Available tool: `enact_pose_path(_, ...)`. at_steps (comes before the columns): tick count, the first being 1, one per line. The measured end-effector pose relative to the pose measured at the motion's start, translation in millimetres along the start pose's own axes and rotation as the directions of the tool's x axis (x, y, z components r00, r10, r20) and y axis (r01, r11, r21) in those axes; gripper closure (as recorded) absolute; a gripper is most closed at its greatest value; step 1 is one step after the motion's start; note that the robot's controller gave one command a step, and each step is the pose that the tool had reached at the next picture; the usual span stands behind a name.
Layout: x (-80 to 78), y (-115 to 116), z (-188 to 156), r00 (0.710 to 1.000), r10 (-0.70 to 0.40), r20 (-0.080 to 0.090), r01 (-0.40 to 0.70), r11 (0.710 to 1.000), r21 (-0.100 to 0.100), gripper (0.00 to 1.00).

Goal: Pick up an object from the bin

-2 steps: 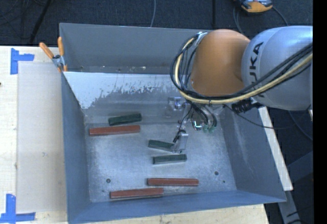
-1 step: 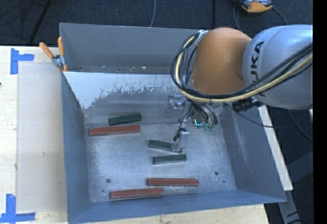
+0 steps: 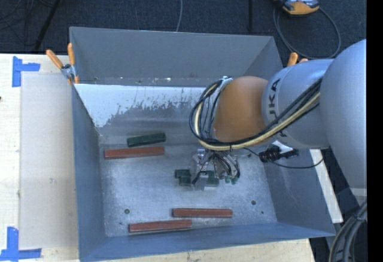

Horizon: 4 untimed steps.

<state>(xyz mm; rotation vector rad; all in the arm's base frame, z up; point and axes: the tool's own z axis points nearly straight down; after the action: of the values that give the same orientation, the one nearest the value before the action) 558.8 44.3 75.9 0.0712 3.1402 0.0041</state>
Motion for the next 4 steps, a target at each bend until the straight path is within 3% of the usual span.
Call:
enact_pose_path(1,1.3,-0.9,5.1,1.0,0.002,0.002,-0.002,1.0,0.001,0.0)
enact_pose_path(2,1.1,-0.7,2.6,1.0,0.003,-0.001,-0.003,1.0,0.0,1.0)
enact_pose_path(3,1.5,-1.4,5.4,1.0,0.004,0.001,-0.004,1.0,0.001,0.0)
enact_pose_path(4,1.5,-1.3,5.1,1.0,0.004,0.001,-0.004,1.0,0.001,1.0)
